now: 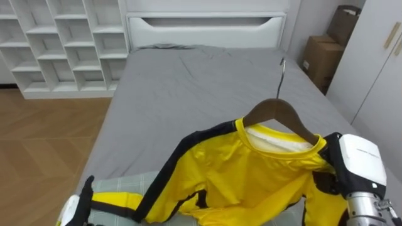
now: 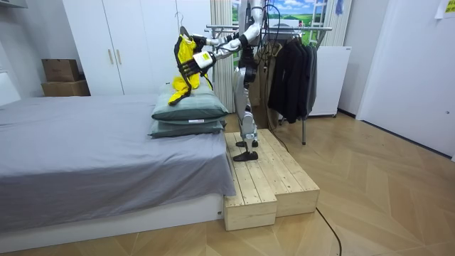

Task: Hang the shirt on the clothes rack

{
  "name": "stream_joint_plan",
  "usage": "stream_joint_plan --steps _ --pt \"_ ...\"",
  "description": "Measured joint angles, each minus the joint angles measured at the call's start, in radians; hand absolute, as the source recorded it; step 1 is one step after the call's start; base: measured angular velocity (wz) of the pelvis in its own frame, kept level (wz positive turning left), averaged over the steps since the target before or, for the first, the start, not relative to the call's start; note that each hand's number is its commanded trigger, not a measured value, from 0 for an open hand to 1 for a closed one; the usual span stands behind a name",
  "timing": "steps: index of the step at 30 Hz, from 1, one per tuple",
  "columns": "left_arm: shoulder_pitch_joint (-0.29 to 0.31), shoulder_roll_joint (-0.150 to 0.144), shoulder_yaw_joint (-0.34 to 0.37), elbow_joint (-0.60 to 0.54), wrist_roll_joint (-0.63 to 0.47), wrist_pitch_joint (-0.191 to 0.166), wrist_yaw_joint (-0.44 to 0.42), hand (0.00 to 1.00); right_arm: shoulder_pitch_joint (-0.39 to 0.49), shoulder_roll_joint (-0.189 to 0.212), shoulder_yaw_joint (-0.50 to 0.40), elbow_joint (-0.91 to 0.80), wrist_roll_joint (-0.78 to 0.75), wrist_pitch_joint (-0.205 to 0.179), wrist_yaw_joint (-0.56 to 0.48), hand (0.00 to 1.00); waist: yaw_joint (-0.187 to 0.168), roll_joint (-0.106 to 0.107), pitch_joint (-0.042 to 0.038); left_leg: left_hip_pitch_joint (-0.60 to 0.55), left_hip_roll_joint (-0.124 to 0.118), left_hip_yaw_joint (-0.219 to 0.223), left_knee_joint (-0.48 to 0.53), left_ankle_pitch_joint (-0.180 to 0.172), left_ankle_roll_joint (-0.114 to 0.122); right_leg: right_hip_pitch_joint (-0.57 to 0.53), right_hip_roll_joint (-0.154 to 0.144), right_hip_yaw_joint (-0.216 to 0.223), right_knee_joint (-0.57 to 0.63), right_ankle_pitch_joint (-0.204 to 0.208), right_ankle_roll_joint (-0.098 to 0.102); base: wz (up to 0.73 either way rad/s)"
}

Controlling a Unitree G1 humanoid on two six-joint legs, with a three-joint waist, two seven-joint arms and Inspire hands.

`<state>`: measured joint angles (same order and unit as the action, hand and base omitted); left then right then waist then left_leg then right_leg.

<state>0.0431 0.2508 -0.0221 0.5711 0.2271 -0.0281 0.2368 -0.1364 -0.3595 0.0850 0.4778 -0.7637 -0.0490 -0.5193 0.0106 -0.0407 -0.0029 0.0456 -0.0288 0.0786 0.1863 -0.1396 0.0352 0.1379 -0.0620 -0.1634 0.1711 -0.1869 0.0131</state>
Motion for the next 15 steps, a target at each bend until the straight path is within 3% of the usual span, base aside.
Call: stream_joint_plan --steps 4,9,15 --pt "0.027 -0.001 0.037 0.053 -0.001 -0.008 -0.001 0.00 0.021 0.000 -0.026 -0.042 0.002 -0.009 0.000 1.00 0.015 0.005 -0.0034 0.004 0.000 0.001 -0.008 0.000 0.000 0.001 0.000 0.000 -0.001 0.000 0.000 0.00" --pt "0.055 -0.009 0.101 0.201 0.000 -0.008 -0.001 0.00 0.024 0.000 -0.058 -0.097 0.010 -0.008 0.000 1.00 0.026 0.005 -0.0040 0.009 -0.001 -0.003 -0.018 0.000 0.000 0.002 0.001 0.003 -0.003 0.000 0.000 0.00" --pt "0.104 -0.009 0.122 0.375 -0.055 -0.008 0.000 0.00 0.064 0.000 -0.074 -0.228 0.043 -0.021 -0.003 1.00 0.036 -0.001 -0.0031 0.010 -0.001 -0.002 -0.020 0.000 0.000 0.000 0.003 0.005 -0.007 0.000 0.000 -0.01"
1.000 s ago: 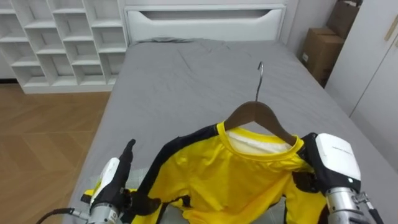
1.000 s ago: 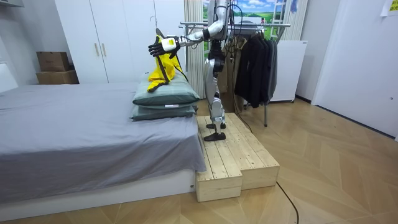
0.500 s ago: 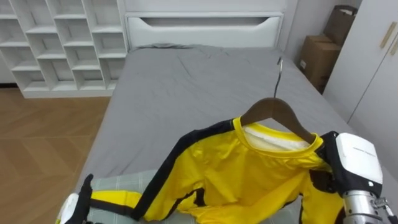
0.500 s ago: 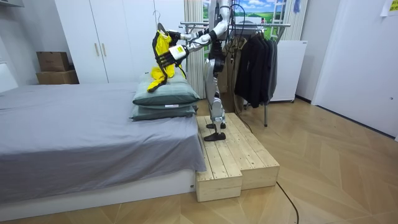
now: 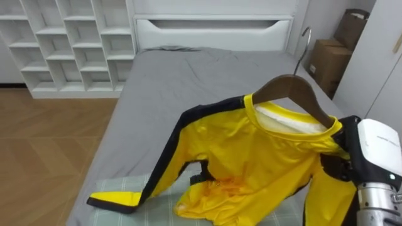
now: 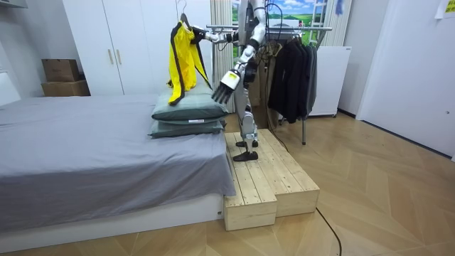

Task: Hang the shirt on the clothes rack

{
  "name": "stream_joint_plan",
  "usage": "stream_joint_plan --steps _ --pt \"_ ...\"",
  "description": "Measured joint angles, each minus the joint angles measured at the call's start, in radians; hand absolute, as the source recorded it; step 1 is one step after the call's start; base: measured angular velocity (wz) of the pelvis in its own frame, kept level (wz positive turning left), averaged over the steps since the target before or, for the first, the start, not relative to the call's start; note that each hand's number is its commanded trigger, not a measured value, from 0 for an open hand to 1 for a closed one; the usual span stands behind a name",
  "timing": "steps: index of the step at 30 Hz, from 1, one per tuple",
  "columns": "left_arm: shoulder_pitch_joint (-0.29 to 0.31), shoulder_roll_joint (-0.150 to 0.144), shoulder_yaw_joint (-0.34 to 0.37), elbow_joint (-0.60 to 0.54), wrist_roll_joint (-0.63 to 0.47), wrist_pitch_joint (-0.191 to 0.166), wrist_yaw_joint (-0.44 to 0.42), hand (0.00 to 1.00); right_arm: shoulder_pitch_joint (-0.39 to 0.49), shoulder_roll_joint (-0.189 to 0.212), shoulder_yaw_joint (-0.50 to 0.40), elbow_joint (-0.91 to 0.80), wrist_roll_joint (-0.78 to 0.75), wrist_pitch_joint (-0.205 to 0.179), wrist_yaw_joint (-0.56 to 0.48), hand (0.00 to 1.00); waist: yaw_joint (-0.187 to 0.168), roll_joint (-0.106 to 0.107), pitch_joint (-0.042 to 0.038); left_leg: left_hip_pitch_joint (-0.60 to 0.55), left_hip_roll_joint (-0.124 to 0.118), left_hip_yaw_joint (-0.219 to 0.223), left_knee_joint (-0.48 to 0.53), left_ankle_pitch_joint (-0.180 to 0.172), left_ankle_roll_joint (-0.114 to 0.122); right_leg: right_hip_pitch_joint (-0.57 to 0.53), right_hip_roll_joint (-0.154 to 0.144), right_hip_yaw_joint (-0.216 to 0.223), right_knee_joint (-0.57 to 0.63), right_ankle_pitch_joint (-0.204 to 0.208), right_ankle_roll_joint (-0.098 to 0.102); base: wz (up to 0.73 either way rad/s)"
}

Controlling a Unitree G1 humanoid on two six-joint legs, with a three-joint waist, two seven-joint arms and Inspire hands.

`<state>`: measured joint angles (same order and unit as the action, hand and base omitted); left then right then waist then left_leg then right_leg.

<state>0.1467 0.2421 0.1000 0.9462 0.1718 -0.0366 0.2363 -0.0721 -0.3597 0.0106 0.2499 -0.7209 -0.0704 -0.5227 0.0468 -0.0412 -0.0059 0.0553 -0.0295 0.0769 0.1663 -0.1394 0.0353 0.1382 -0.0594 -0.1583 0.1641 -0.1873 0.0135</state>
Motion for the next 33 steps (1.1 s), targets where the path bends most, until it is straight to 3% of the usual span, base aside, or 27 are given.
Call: stream_joint_plan --steps 3,10,19,26,33 --pt "0.023 0.000 0.004 0.057 -0.053 0.002 0.000 0.00 0.002 0.000 -0.002 -0.005 0.000 -0.005 -0.001 1.00 -0.002 -0.004 0.0009 -0.003 -0.001 -0.001 0.000 0.000 0.000 -0.001 0.000 -0.003 -0.011 0.000 0.000 0.02" --pt "0.073 -0.004 0.019 0.112 -0.056 0.011 -0.001 0.00 0.041 0.000 -0.002 -0.066 -0.031 0.006 0.007 1.00 0.024 -0.002 0.0010 -0.017 0.000 -0.008 0.000 0.000 0.000 -0.012 0.001 -0.010 -0.011 0.000 0.000 0.03" --pt "0.109 -0.010 -0.004 0.179 -0.054 0.077 -0.015 0.00 0.057 0.000 0.009 -0.175 -0.022 0.021 0.053 1.00 0.040 -0.007 0.0026 -0.025 0.000 -0.010 0.002 0.000 0.000 -0.017 0.001 -0.011 -0.007 0.000 0.000 0.00" --pt "0.079 -0.033 -0.006 0.204 -0.063 0.099 -0.032 0.00 0.059 0.001 0.018 -0.192 -0.016 0.029 0.078 1.00 0.039 -0.007 0.0080 -0.032 0.001 -0.012 0.003 -0.002 -0.001 -0.020 0.001 -0.009 0.003 0.000 0.000 0.00" --pt "0.058 -0.036 -0.006 0.203 -0.063 0.104 -0.033 0.00 0.109 0.001 0.033 -0.226 -0.013 0.051 0.101 1.00 0.042 -0.015 0.0050 -0.033 0.000 -0.008 0.004 -0.001 -0.001 -0.033 0.000 -0.007 0.004 0.000 0.000 0.00"
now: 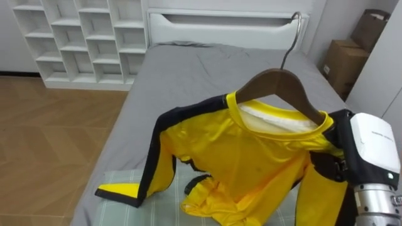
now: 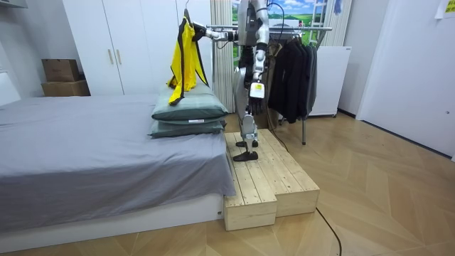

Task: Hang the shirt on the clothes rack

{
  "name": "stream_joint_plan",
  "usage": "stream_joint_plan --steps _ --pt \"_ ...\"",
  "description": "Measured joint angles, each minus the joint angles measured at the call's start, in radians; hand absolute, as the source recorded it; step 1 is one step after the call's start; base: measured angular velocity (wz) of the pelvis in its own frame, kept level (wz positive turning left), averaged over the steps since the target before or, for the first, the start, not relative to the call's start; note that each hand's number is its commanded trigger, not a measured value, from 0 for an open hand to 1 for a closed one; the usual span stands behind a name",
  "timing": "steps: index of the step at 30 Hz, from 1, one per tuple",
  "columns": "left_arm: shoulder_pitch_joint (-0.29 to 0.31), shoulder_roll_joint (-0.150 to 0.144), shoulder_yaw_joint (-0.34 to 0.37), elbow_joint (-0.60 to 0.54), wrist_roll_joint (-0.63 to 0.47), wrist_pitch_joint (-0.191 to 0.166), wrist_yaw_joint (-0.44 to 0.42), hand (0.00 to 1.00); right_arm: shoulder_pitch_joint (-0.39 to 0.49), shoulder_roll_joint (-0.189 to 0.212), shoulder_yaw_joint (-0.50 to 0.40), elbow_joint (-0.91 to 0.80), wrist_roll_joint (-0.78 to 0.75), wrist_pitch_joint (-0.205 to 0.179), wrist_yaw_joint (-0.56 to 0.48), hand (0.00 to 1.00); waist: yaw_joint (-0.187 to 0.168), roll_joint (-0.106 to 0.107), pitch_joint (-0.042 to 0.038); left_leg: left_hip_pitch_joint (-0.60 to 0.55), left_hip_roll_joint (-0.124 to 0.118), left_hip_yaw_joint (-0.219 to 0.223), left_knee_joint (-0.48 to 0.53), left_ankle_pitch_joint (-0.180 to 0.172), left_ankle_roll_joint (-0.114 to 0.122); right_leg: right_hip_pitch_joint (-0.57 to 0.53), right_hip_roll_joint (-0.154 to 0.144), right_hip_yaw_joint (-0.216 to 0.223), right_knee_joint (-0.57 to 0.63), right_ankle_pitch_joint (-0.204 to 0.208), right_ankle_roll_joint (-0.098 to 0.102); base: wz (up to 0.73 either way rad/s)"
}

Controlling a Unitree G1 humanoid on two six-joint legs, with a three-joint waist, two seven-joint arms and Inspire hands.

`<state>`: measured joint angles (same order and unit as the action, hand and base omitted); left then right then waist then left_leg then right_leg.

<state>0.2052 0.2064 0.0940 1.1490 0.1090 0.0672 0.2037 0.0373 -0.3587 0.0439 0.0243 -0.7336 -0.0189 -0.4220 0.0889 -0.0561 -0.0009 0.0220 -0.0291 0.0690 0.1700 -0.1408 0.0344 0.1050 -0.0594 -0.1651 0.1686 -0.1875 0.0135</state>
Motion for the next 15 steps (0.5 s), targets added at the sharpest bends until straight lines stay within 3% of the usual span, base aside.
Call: stream_joint_plan --steps 15 --pt "0.005 -0.012 0.000 0.049 -0.019 0.016 -0.001 0.00 0.007 0.010 0.005 -0.042 0.000 0.022 0.035 1.00 -0.001 -0.004 0.0007 0.009 0.001 0.011 0.001 0.000 0.000 0.009 -0.001 0.001 0.001 0.000 0.000 0.00"
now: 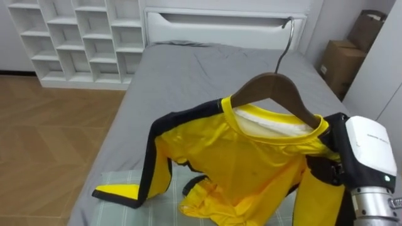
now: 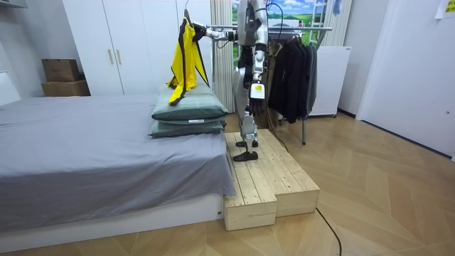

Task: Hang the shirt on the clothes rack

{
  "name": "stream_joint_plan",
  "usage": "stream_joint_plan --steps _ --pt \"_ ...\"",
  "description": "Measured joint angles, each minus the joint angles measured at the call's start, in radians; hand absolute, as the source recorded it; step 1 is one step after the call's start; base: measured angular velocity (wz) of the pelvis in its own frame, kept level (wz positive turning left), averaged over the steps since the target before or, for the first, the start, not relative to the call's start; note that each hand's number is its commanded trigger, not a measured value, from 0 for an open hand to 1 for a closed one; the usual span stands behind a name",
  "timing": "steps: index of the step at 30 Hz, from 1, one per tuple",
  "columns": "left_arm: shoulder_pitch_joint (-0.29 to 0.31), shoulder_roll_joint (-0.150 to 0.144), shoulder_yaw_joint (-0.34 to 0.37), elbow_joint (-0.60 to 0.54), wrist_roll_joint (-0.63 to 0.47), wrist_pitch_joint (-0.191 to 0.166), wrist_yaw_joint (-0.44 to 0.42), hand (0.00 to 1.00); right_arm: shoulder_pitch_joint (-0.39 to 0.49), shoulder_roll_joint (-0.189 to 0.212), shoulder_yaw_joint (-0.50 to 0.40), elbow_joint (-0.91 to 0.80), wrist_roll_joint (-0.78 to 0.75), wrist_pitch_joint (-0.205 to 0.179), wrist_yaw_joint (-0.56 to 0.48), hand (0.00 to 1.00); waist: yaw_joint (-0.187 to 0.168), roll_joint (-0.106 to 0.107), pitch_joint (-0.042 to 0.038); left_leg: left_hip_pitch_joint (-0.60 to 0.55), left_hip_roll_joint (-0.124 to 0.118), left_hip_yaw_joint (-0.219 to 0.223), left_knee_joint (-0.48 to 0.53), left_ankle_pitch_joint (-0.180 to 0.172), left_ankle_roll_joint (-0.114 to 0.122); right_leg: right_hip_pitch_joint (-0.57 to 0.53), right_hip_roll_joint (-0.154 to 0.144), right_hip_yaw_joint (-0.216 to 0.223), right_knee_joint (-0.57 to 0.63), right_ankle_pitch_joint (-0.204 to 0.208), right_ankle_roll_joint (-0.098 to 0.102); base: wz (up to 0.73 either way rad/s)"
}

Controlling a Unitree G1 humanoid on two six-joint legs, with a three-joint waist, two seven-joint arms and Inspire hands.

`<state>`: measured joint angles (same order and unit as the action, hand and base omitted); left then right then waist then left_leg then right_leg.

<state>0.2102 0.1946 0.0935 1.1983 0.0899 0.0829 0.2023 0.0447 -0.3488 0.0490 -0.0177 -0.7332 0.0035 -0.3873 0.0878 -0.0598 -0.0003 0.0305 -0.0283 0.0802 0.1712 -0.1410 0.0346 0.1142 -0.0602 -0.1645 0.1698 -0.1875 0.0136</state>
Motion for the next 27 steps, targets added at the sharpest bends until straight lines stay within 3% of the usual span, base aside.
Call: stream_joint_plan --steps 8,12,14,16,17,19,21,22,23,24,26,27 --pt "0.015 0.001 0.004 0.003 0.010 -0.002 -0.084 0.00 0.026 0.000 -0.001 -0.006 0.012 -0.002 0.023 1.00 -0.001 0.008 0.0051 0.007 0.011 0.031 0.005 -0.008 0.005 -0.014 0.000 0.043 0.008 0.000 0.000 -0.13" --pt "0.015 0.004 0.003 0.005 0.035 -0.002 -0.108 0.00 0.042 0.001 -0.002 -0.051 -0.019 -0.009 0.032 1.00 -0.009 0.005 0.0053 -0.005 0.018 0.089 0.012 -0.014 0.006 -0.049 0.012 0.105 0.019 0.006 -0.001 -0.41" --pt "0.010 0.012 0.003 0.005 0.035 -0.001 -0.110 0.00 0.065 0.001 -0.007 -0.062 -0.011 -0.014 0.034 1.00 -0.030 0.001 0.0024 -0.003 0.032 0.123 0.018 -0.022 0.007 -0.067 0.013 0.121 0.020 0.009 0.000 -0.48" --pt "-0.002 0.014 0.003 0.009 0.033 -0.001 -0.110 0.00 0.089 0.002 -0.009 -0.076 -0.008 -0.014 0.045 1.00 -0.029 0.001 0.0016 0.000 0.045 0.184 0.019 -0.031 0.009 -0.099 0.019 0.160 0.042 0.014 0.001 -0.84" --pt "-0.010 0.014 0.004 0.014 0.033 -0.002 -0.109 0.00 0.100 0.004 -0.009 -0.083 -0.015 -0.023 0.052 1.00 -0.023 0.003 0.0032 0.001 0.056 0.234 0.022 -0.036 0.008 -0.129 0.026 0.165 0.057 0.023 0.000 -1.38" --pt "-0.026 0.016 0.004 0.035 0.033 -0.002 -0.107 0.00 0.102 0.007 -0.007 -0.082 -0.018 -0.026 0.065 1.00 -0.006 0.009 0.0056 0.011 0.081 0.337 0.030 -0.053 0.002 -0.168 0.034 0.122 0.072 0.045 -0.010 -1.67" --pt "-0.029 0.029 0.003 0.043 0.033 -0.002 -0.100 0.00 0.103 0.021 -0.001 -0.075 -0.019 -0.024 0.065 1.00 0.004 0.019 0.0119 0.051 0.111 0.468 0.032 -0.076 -0.010 -0.184 0.029 -0.044 0.068 0.084 -0.044 -1.77" --pt "-0.030 0.031 0.003 0.044 0.033 -0.002 -0.095 0.00 0.103 0.026 -0.001 -0.074 -0.018 -0.024 0.066 1.00 0.005 0.023 0.0149 0.060 0.119 0.500 0.030 -0.086 -0.012 -0.188 0.029 -0.077 0.068 0.089 -0.051 -1.58" --pt "-0.041 0.031 0.001 0.057 0.031 0.001 -0.089 0.00 0.103 0.035 -0.001 -0.073 -0.018 -0.023 0.066 1.00 0.002 0.031 0.0177 0.077 0.132 0.571 0.033 -0.099 -0.016 -0.190 0.022 -0.141 0.078 0.095 -0.060 -1.61" --pt "-0.053 0.031 -0.001 0.073 0.023 0.011 -0.083 0.00 0.103 0.041 0.001 -0.067 -0.016 -0.024 0.066 1.00 0.006 0.039 0.0205 0.099 0.138 0.650 0.034 -0.113 -0.021 -0.206 -0.005 -0.212 0.140 0.075 -0.058 -1.55" --pt "-0.060 0.033 -0.002 0.091 0.021 0.040 -0.078 0.00 0.112 0.046 0.007 -0.054 -0.016 -0.023 0.072 1.00 0.002 0.039 0.0194 0.132 0.136 0.723 0.034 -0.128 -0.033 -0.210 -0.065 -0.260 0.239 0.017 -0.032 -1.21" --pt "-0.059 0.033 -0.004 0.094 0.020 0.047 -0.076 0.00 0.112 0.048 0.008 -0.045 -0.016 -0.023 0.074 1.00 0.002 0.036 0.0178 0.139 0.136 0.746 0.034 -0.131 -0.038 -0.207 -0.080 -0.260 0.254 0.006 -0.026 -1.11"
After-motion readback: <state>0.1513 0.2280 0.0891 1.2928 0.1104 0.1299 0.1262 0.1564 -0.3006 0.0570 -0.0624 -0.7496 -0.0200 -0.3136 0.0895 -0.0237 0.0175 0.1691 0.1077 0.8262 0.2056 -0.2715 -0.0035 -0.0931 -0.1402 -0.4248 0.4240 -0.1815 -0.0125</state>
